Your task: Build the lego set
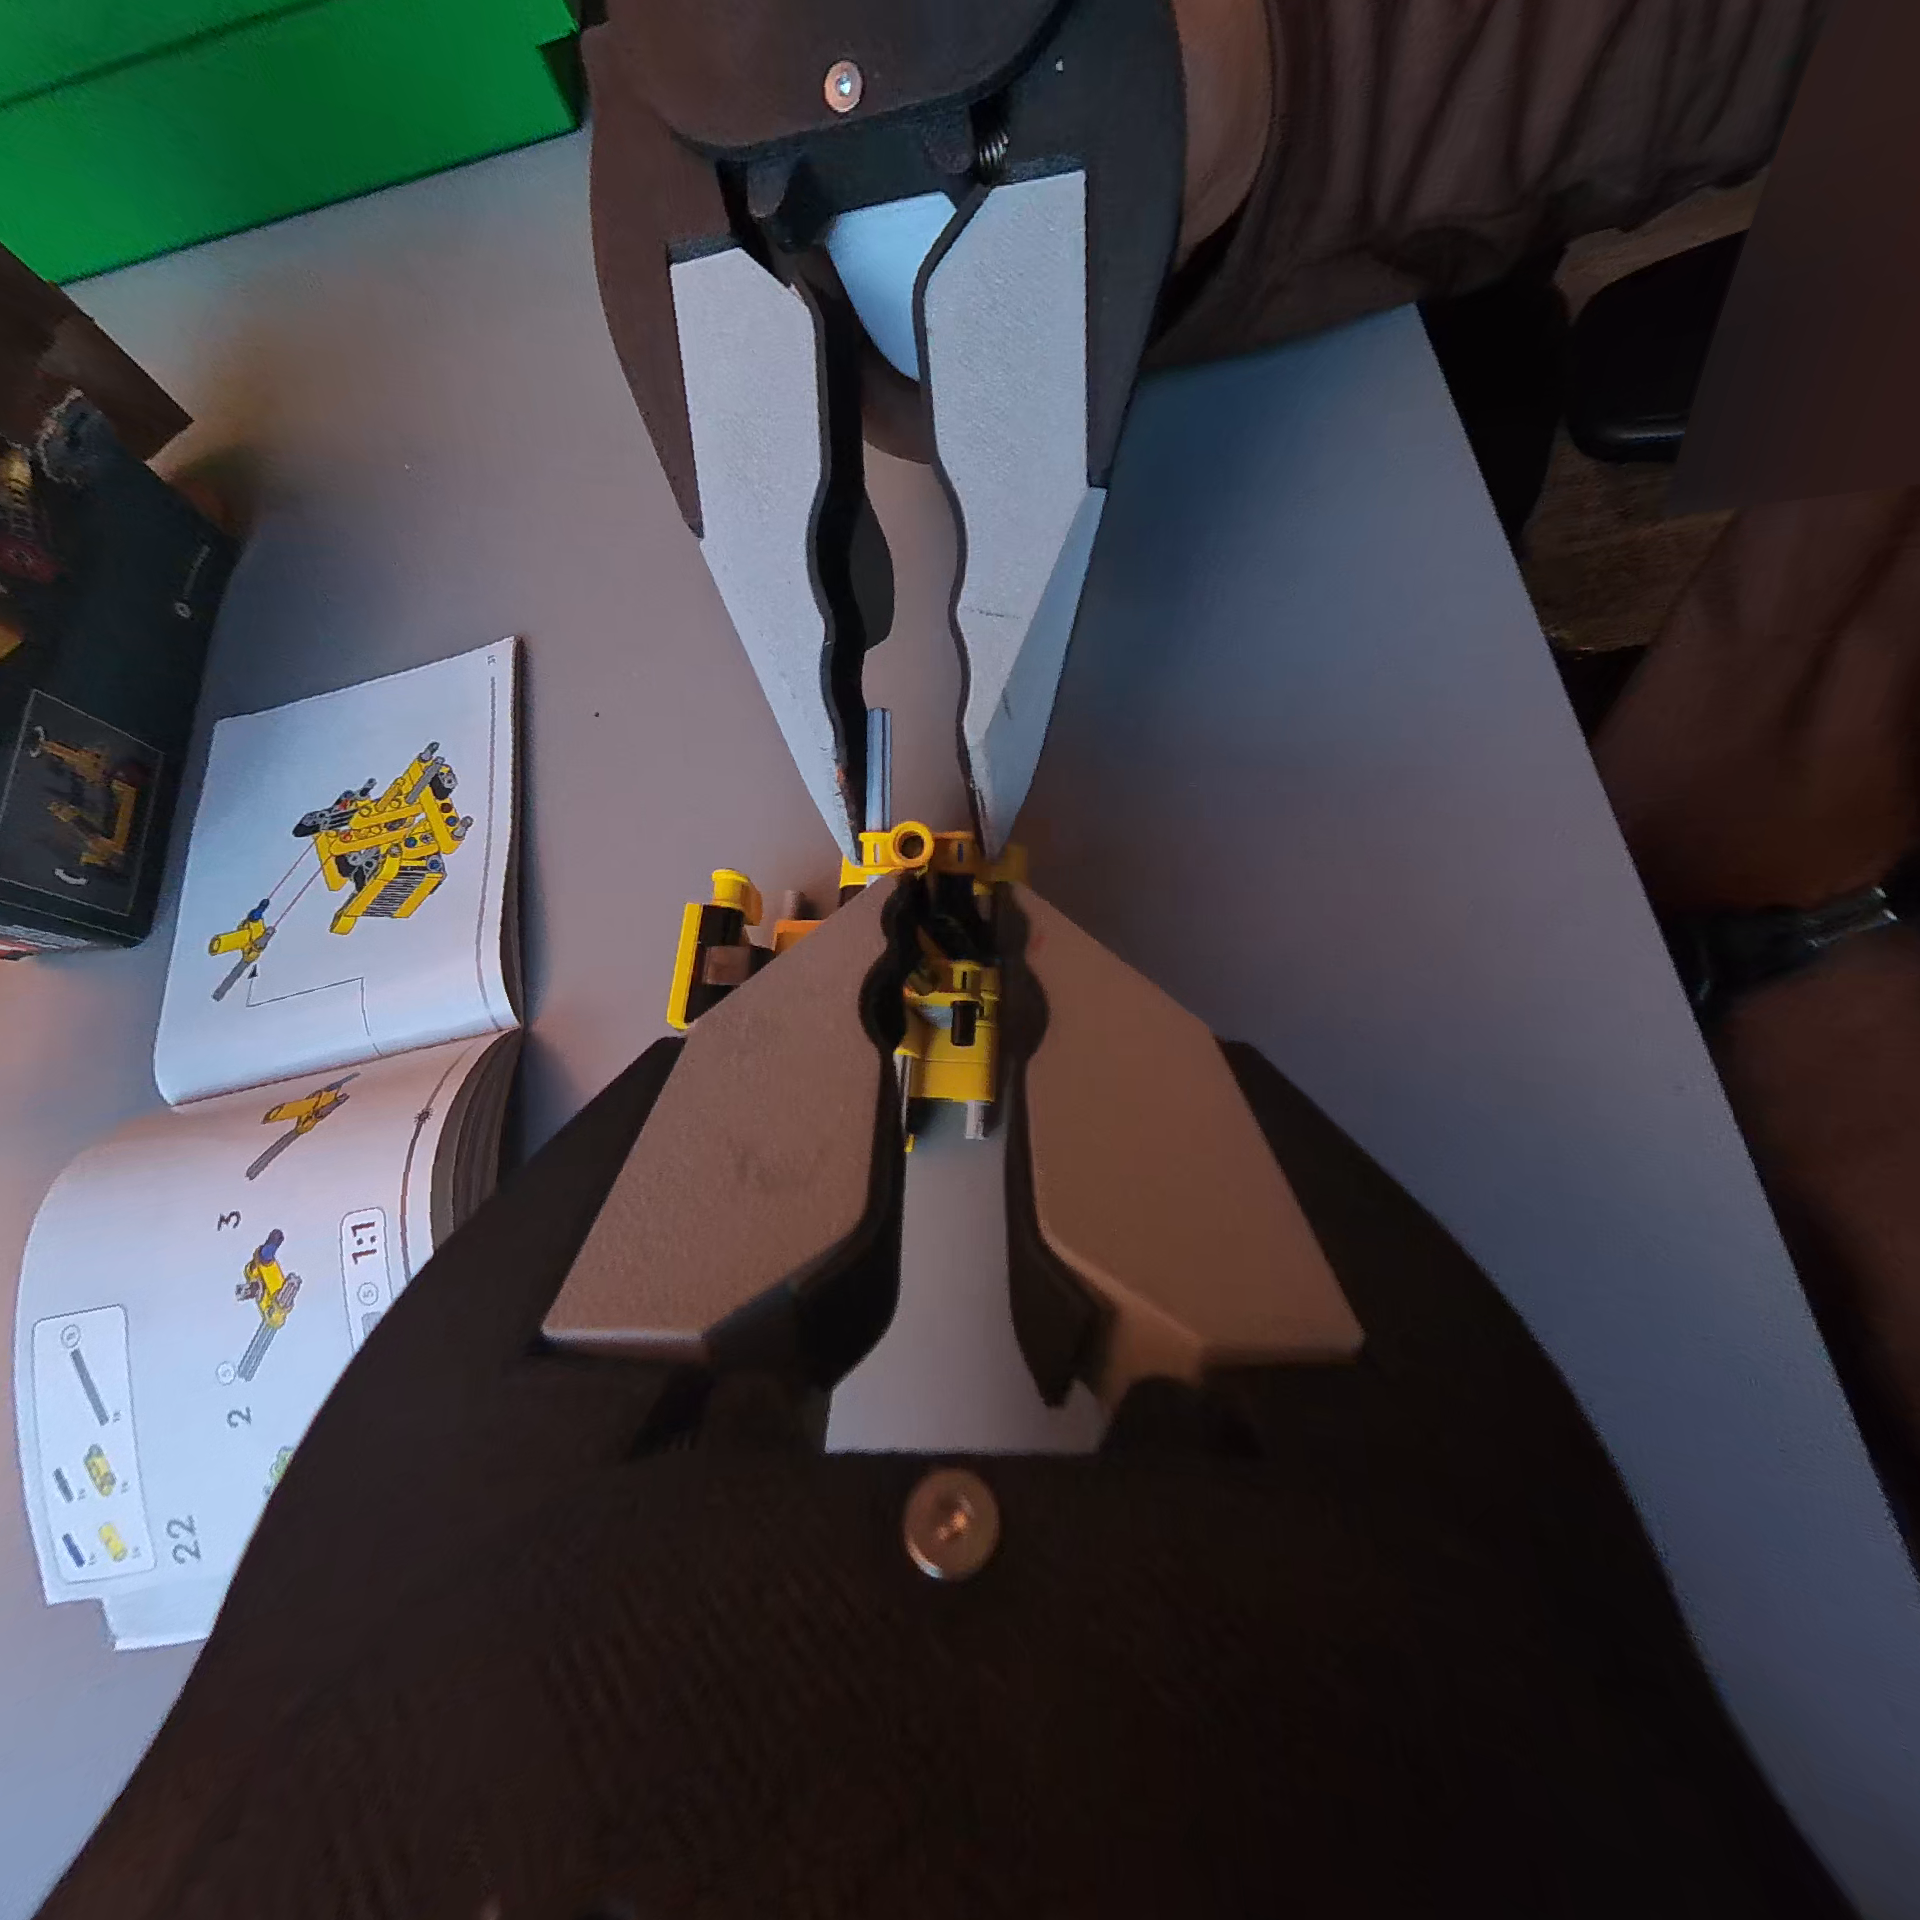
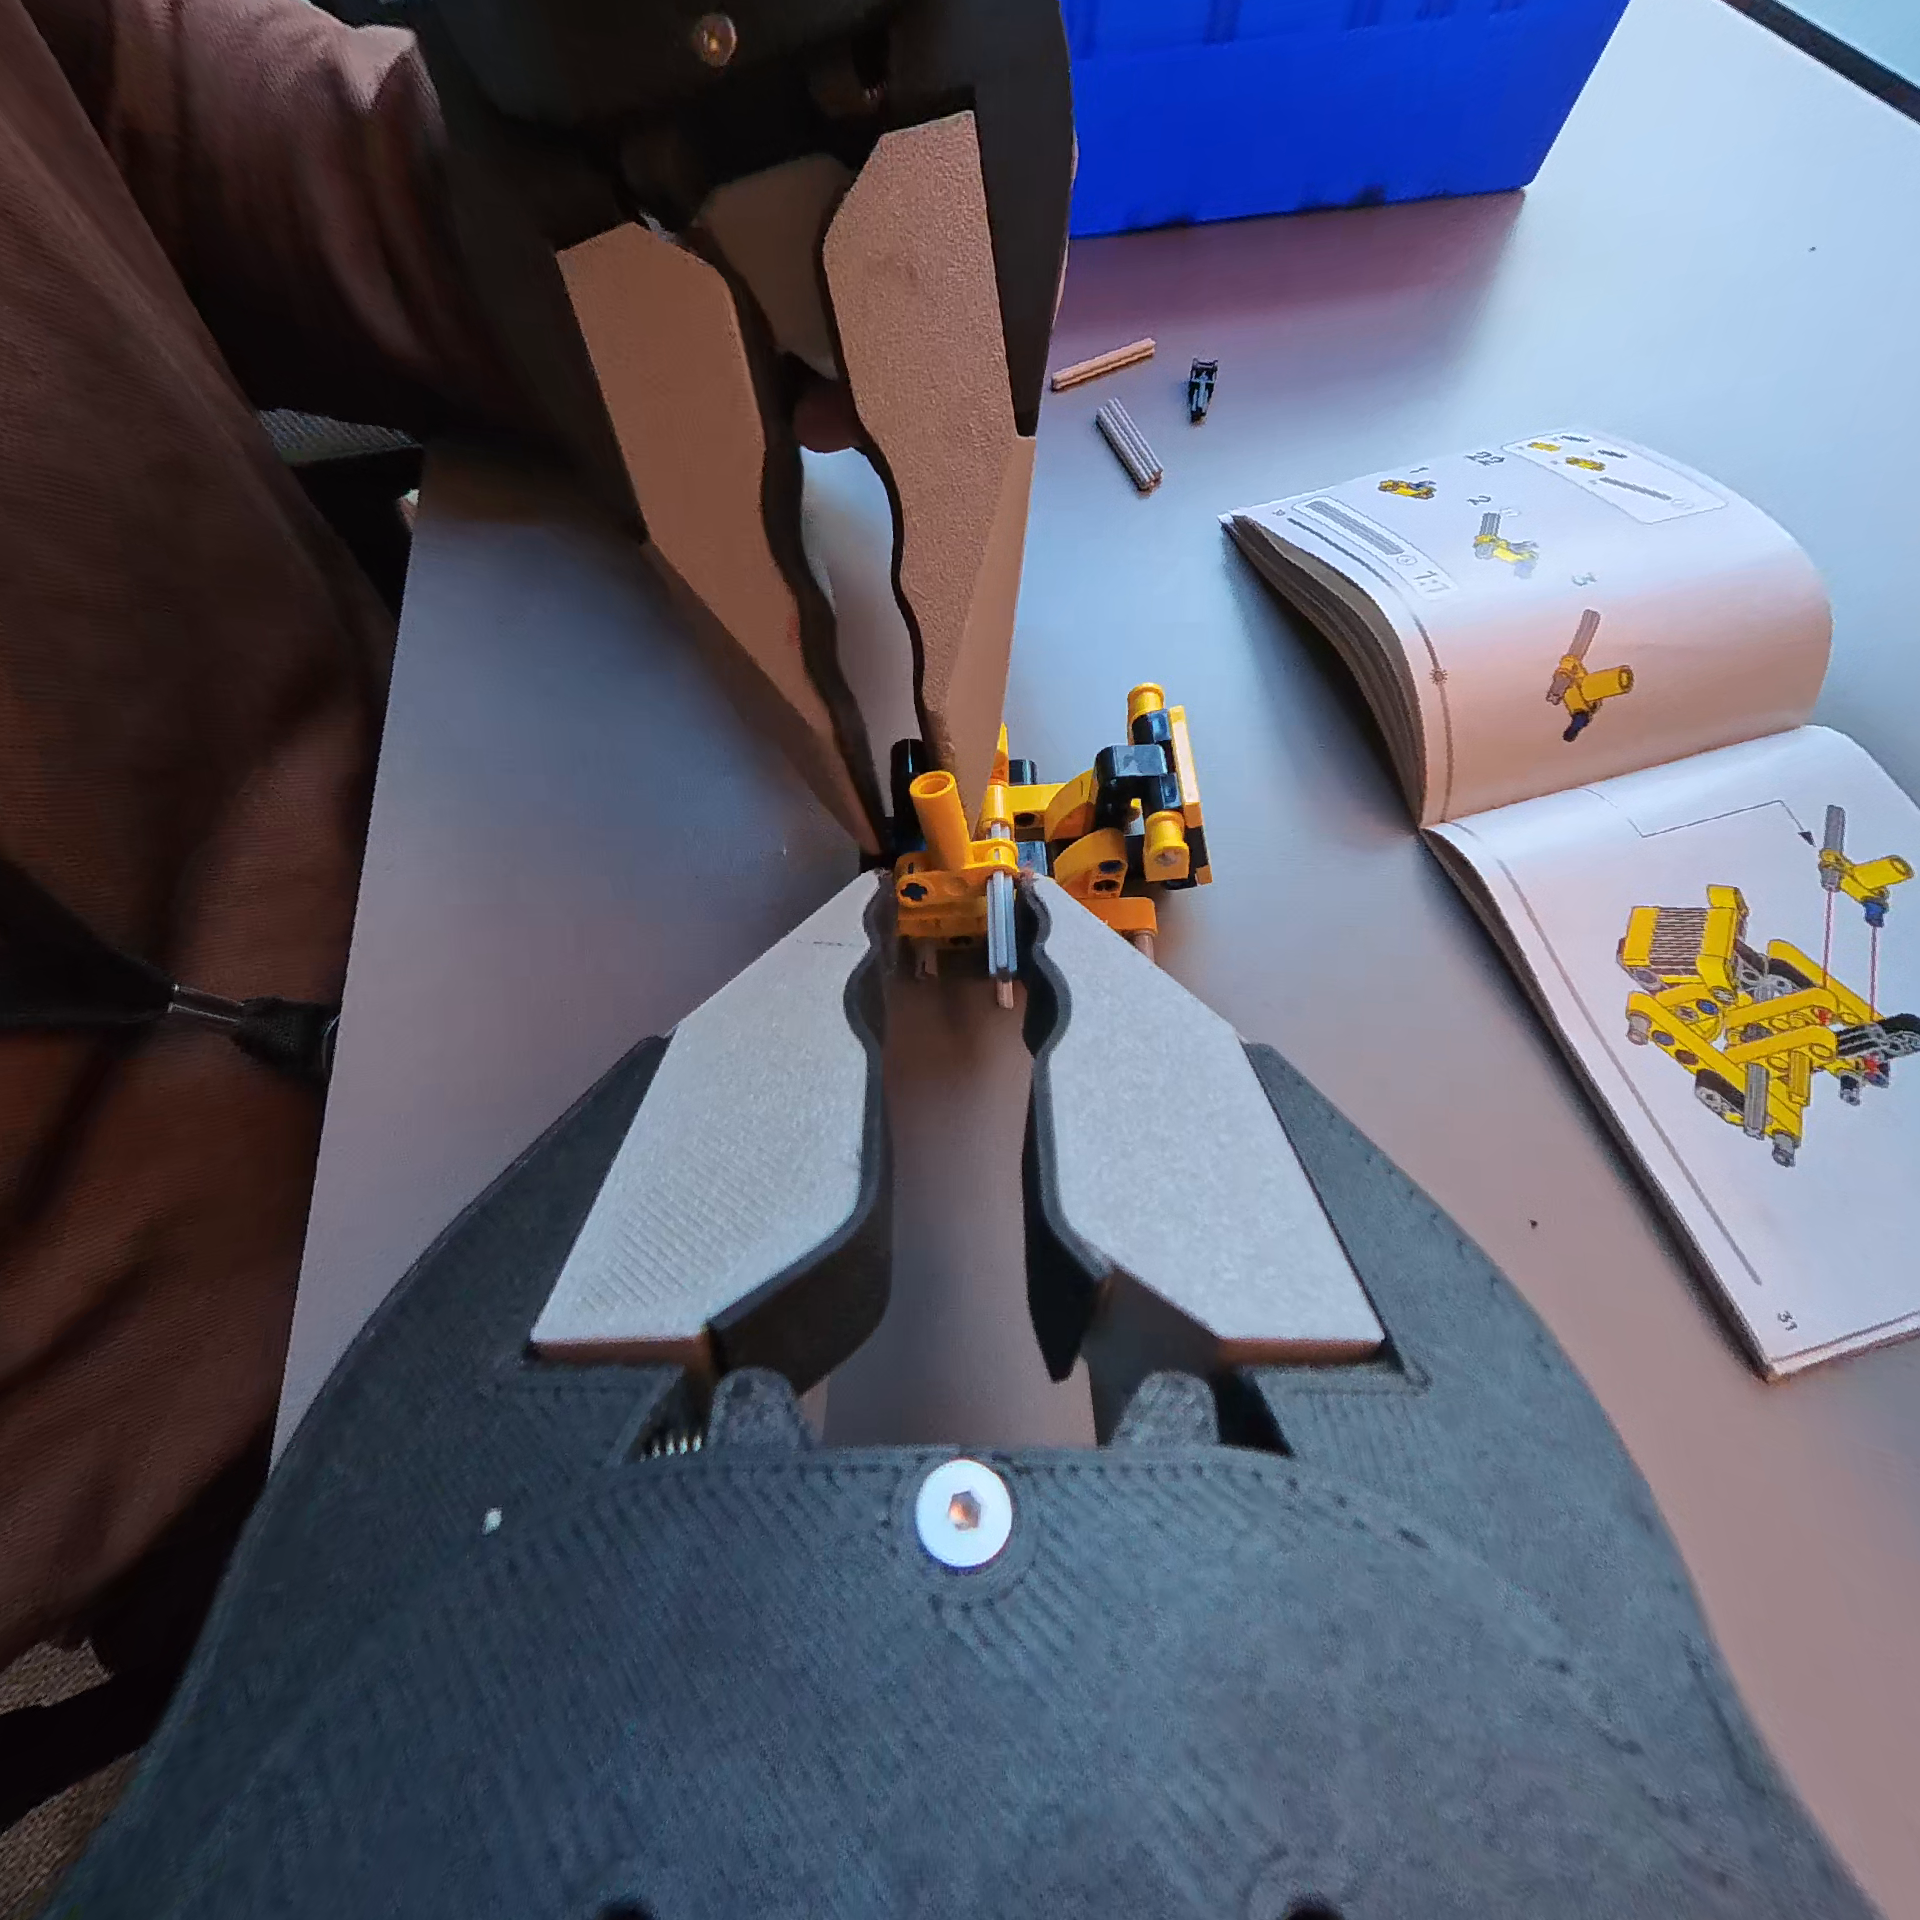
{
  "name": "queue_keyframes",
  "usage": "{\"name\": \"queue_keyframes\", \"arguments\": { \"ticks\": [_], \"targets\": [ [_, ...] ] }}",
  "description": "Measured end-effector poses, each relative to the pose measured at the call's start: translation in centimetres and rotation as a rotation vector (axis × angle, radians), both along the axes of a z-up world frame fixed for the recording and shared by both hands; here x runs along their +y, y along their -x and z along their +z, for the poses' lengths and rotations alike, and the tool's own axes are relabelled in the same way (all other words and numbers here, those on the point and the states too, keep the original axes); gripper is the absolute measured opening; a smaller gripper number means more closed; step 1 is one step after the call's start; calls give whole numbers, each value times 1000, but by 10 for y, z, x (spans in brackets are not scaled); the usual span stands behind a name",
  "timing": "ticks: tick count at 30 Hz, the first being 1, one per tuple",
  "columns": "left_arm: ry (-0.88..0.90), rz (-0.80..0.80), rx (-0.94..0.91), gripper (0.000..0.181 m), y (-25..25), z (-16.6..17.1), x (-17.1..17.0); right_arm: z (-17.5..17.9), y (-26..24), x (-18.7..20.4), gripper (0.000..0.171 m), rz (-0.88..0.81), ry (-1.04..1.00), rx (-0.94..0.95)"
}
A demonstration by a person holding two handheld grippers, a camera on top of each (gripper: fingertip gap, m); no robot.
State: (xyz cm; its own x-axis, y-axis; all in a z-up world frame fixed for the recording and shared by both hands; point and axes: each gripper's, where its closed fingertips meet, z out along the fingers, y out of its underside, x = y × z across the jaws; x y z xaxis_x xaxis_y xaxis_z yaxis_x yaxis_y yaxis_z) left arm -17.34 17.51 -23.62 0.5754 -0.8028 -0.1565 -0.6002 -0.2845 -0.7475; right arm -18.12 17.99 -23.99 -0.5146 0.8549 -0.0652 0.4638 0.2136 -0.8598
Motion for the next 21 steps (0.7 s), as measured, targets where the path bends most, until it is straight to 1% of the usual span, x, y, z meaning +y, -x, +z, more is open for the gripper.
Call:
{"name": "queue_keyframes", "arguments": {
  "ticks": [2, 5, 9, 16, 21],
  "targets": [
    [-3, 6, -11, 8, 1, 0, 1, 0, 0, 0, 19, 1, -1, 2],
    [7, 8, -35, 8, 1, 1, 1, 0, 0, -1, 19, 0, 1, 5],
    [21, 1, -42, 13, 1, 1, -2, 0, 1, 0, 19, 1, 7, 4],
    [36, 14, -50, 8, 5, 2, -2, -1, 2, 1, 19, -6, -1, 0],
    [37, 12, -42, 12, 5, 0, -3, -2, -1, 0, 19, 5, -9, 1]
  ]
}}
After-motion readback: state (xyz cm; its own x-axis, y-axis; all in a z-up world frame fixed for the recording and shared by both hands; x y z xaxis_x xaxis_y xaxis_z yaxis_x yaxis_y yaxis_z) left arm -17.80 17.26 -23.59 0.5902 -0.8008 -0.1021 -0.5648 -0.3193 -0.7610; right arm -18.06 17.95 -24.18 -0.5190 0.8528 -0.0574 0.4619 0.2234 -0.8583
